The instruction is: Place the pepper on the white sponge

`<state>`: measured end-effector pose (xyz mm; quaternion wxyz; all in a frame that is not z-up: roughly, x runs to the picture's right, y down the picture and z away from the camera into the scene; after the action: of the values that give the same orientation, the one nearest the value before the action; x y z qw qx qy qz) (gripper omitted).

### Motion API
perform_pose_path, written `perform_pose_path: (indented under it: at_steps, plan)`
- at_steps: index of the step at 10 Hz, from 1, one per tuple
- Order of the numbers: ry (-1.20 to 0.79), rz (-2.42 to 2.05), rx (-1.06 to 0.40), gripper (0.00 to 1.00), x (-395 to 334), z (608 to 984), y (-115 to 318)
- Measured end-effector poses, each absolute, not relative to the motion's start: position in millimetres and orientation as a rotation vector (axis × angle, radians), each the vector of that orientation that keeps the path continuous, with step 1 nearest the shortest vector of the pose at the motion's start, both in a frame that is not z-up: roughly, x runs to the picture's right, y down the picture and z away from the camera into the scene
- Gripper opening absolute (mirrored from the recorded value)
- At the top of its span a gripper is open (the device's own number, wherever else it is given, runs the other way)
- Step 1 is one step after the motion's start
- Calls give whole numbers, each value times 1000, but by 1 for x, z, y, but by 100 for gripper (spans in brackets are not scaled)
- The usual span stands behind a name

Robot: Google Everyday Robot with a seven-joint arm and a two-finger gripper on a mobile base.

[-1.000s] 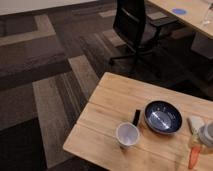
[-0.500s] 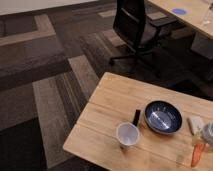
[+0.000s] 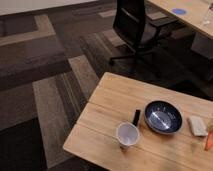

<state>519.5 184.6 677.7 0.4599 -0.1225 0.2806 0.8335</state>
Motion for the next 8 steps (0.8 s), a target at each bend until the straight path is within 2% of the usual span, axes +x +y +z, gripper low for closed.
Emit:
perform_pose_path:
  at_steps: [4, 8]
  plan:
    - [679, 1947, -415, 0, 516, 712, 181]
    - [682, 1877, -479, 0, 502, 719, 183]
